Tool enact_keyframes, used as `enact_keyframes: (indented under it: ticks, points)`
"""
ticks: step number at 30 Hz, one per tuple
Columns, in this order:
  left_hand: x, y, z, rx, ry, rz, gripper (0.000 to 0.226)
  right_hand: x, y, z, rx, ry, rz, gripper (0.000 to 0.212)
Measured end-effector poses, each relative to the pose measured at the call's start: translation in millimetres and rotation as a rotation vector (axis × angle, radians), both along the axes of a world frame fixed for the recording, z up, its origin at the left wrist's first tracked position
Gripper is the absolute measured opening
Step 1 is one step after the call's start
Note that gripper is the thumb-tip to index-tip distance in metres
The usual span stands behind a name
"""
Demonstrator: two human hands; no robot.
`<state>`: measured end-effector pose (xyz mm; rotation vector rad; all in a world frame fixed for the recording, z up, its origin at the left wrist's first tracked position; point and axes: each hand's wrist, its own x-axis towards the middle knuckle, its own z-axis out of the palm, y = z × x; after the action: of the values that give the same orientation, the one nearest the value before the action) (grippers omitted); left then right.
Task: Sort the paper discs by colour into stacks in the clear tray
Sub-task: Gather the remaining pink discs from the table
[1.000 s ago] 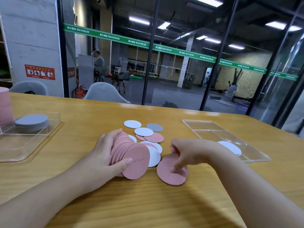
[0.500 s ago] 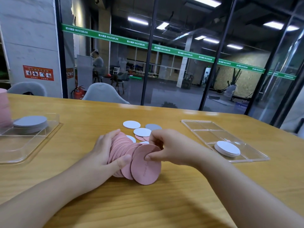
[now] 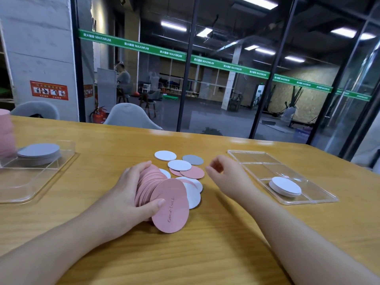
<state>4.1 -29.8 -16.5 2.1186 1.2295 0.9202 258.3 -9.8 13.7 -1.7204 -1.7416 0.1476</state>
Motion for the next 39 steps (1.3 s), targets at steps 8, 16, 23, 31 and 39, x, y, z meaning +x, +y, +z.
enact_keyframes:
  ticks: [8, 16, 23, 31, 39]
  points:
    - [1.7, 1.1, -2.9, 0.017, 0.026, 0.011, 0.085, 27.2, 24.2, -28.1, -0.117, 0.02, 0.056, 0.031]
    - [1.7, 0.3, -2.4, 0.019, 0.026, 0.002, 0.089, 9.7, 38.7, -23.8, -0.241, -0.168, 0.218, 0.045]
    - [1.2, 0.8, -1.0, 0.029, 0.028, -0.008, 0.101, -10.7, 56.2, -14.5, -0.267, -0.135, 0.076, 0.063]
    - [1.2, 3.2, -2.3, 0.045, 0.017, -0.019, 0.099, -27.6, 56.2, -1.4, -0.259, -0.436, -0.002, 0.06]
    - [0.8, 3.0, -3.5, 0.045, 0.018, -0.013, 0.096, -31.0, 59.6, -12.6, -0.062, -0.85, 0.014, 0.019]
